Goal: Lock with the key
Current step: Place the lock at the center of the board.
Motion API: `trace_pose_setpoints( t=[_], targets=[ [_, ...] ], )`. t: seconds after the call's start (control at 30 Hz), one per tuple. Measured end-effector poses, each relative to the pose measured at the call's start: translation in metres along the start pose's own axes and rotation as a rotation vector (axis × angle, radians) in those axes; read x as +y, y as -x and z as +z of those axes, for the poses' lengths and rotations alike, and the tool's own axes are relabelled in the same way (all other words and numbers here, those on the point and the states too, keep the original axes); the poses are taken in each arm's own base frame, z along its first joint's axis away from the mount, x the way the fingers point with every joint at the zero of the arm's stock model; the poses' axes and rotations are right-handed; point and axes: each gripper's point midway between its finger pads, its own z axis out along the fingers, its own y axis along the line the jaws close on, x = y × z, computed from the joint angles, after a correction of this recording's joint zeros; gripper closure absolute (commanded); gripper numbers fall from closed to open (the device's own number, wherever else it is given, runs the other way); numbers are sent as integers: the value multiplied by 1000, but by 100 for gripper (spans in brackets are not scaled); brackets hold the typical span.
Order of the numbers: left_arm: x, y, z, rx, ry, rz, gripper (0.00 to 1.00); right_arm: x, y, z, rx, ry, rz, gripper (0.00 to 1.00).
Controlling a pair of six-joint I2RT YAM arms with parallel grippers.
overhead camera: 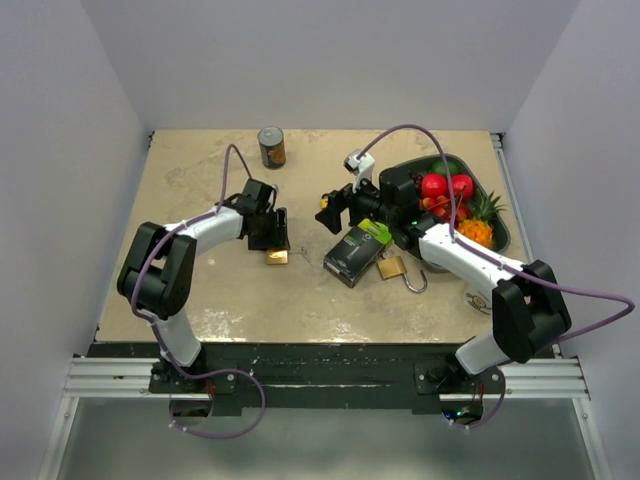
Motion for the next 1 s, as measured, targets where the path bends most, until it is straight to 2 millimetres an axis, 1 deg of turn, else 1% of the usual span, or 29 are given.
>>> trace_pose_setpoints(
  t=[0.23,0.4,0.5,0.57,0.6,0.67,0.7,0.73,0.77,0.8,1.0],
  targets=[
    [1,1,1,-7,15,-19,57,-7,1,-1,-3,-17,0,1],
    [3,-1,0,-21,18,-15,55,-8,1,-2,-4,-21,1,1],
    [4,-3,-1,-39,22,-10,51,-9,1,-2,-4,-22,2,1],
    [6,-5,-3,-42,29,-9,48,-9,1,-2,-4,-22,2,1],
    [7,-5,-3,-43,32,-8,41,-9,1,-2,-4,-22,2,1],
    [7,-5,-3,-45,38,-8,34,-9,1,-2,-4,-22,2,1],
    [7,-6,-3,-45,39,-7,24,-9,1,-2,-4,-22,2,1],
    [8,-6,-3,-46,41,-6,18,-9,1,-2,-4,-22,2,1],
    [8,-6,-3,-46,41,-7,16,-9,1,-2,-4,-22,3,1],
    [7,-5,-4,-52,39,-2,10,-9,1,-2,-4,-22,3,1],
    [7,-4,-5,-58,43,-4,7,-9,1,-2,-4,-22,3,1]
  ],
)
